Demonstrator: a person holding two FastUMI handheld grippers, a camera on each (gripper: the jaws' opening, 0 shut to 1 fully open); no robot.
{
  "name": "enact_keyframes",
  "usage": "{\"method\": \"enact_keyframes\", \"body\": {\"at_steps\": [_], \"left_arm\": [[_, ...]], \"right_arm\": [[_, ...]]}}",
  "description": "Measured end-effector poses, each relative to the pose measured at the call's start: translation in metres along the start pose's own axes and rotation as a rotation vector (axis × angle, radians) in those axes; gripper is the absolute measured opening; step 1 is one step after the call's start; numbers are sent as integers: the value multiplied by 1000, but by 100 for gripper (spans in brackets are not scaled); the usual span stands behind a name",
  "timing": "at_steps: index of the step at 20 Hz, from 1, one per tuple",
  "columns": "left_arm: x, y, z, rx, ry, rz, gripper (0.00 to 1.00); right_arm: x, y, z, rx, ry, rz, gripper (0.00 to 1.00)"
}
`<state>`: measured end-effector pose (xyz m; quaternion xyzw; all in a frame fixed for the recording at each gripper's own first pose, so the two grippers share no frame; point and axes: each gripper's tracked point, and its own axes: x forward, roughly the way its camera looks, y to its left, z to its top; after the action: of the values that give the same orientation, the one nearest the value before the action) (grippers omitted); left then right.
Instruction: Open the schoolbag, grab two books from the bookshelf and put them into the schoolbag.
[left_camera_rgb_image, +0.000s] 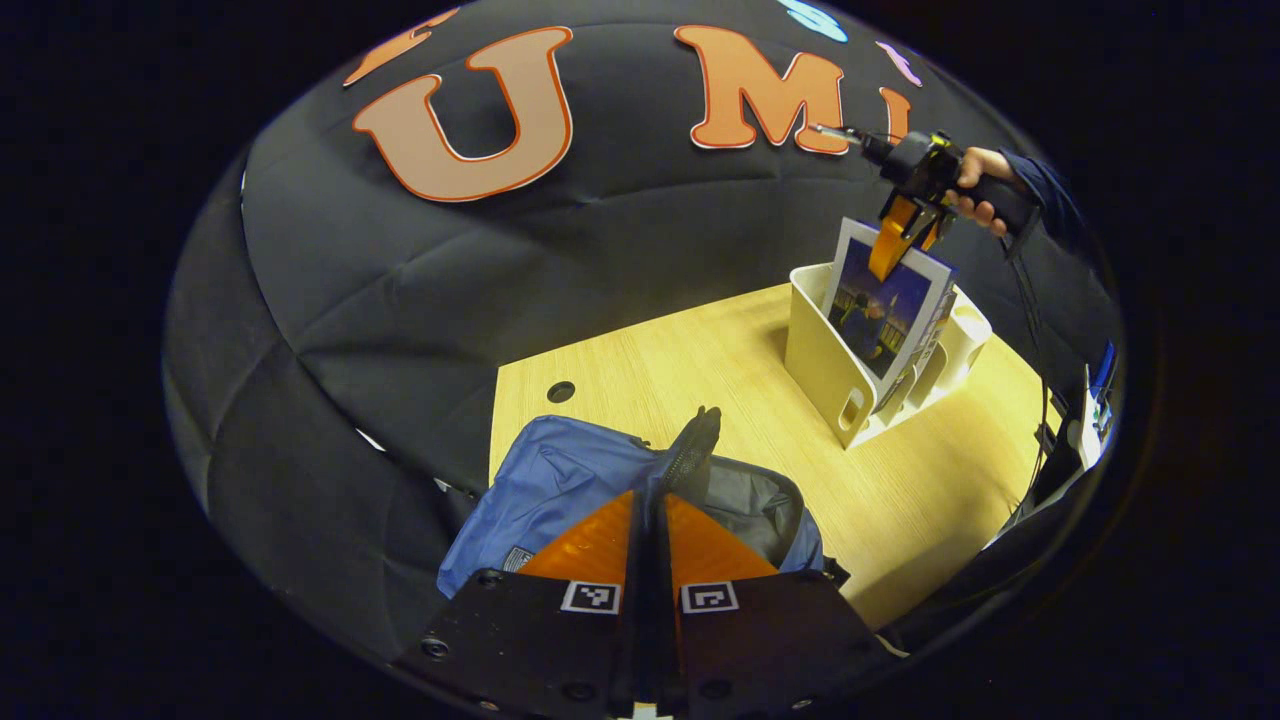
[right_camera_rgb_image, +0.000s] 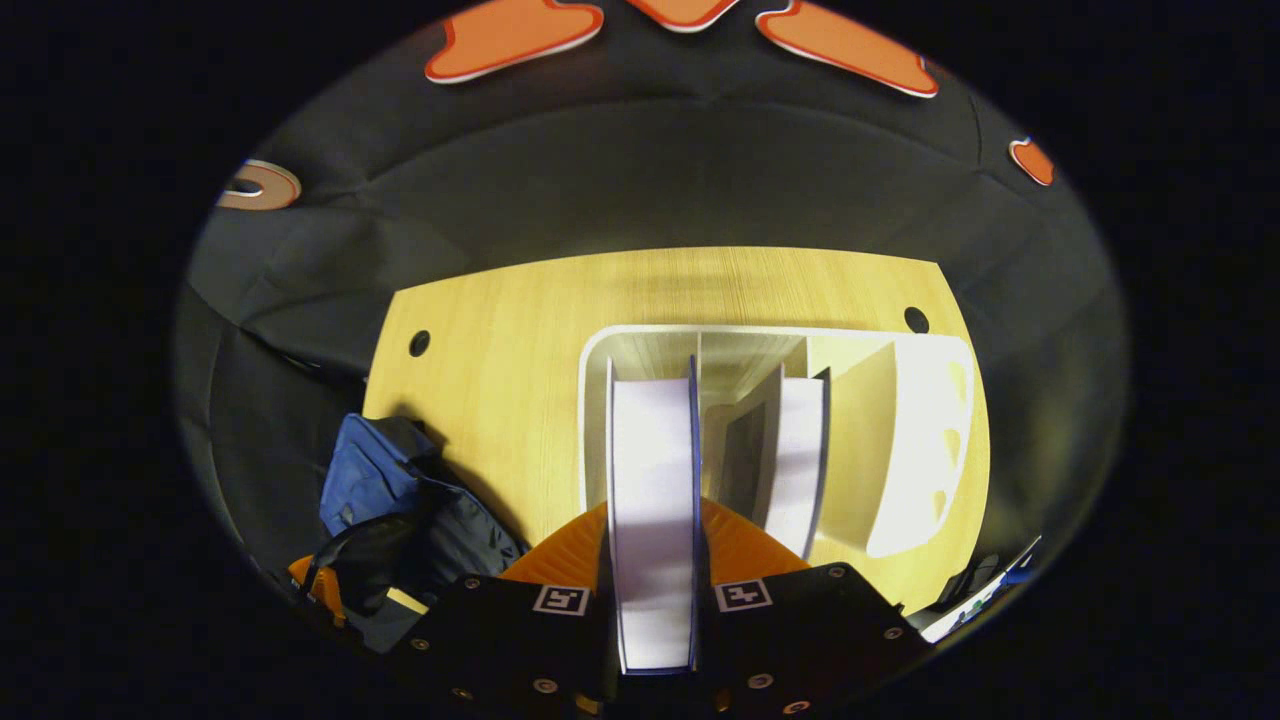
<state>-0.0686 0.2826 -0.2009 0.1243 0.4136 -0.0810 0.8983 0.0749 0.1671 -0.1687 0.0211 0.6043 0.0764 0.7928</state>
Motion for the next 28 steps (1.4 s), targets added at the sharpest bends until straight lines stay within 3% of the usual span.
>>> {"method": "enact_keyframes", "body": {"at_steps": [10, 14, 21, 28], "left_arm": [[4, -2, 4, 45, 33, -9, 8], [8, 0, 4, 45, 42, -10, 8], [10, 3, 5, 39, 47, -4, 8], [4, 13, 9, 9, 38, 40, 8]], "right_arm": [[-104, -2, -6, 41, -141, 156, 30], [-126, 39, -27, 13, -142, 332, 30], [-102, 108, -86, -23, -62, 507, 30], [-51, 144, -128, 24, 11, 579, 30]]}}
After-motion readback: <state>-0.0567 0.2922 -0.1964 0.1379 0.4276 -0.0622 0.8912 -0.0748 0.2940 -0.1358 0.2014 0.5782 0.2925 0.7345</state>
